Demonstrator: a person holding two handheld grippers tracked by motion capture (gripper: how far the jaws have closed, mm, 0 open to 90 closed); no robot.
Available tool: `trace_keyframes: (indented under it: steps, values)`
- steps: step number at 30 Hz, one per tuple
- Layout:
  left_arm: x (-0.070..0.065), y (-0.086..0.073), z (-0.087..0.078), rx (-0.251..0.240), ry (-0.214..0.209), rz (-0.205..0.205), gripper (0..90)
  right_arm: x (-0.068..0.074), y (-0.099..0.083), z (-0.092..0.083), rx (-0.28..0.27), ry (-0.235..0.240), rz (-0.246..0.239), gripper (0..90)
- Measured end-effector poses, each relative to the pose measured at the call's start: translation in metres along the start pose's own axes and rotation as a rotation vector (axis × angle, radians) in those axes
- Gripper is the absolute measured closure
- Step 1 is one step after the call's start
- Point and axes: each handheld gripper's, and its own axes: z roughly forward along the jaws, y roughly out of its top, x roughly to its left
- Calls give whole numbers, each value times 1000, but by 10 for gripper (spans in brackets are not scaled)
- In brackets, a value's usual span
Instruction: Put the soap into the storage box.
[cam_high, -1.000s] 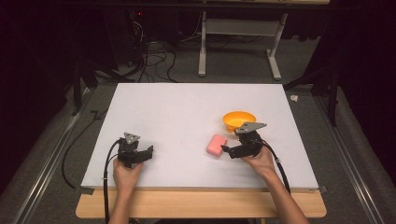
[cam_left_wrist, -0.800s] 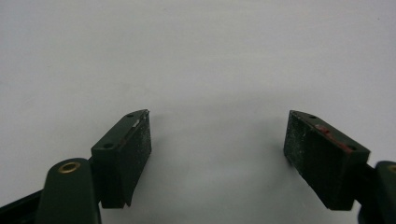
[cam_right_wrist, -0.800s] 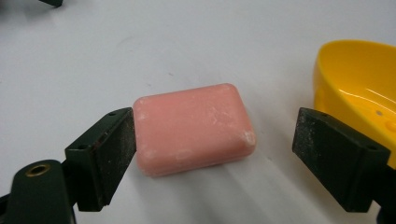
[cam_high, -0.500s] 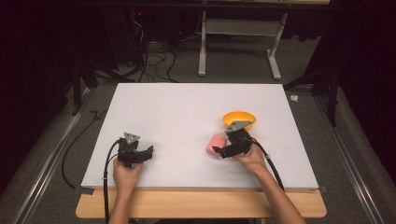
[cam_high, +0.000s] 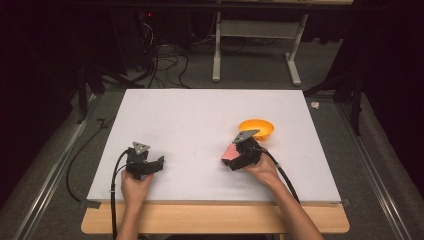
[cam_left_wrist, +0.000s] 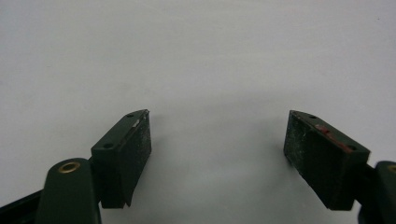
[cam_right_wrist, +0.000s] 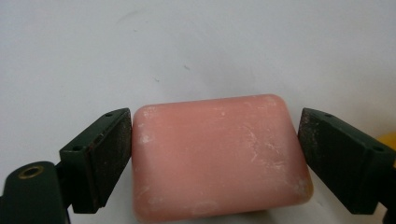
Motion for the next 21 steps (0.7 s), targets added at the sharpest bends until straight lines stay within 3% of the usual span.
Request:
trace_keyframes:
  steps: [9,21]
  values:
    - [0,0,0,0,1,0,233,-2,-3,10,50,8,-1,124]
    - [0,0,0,0,1,0,232,-1,-6,11,44,6,16,135]
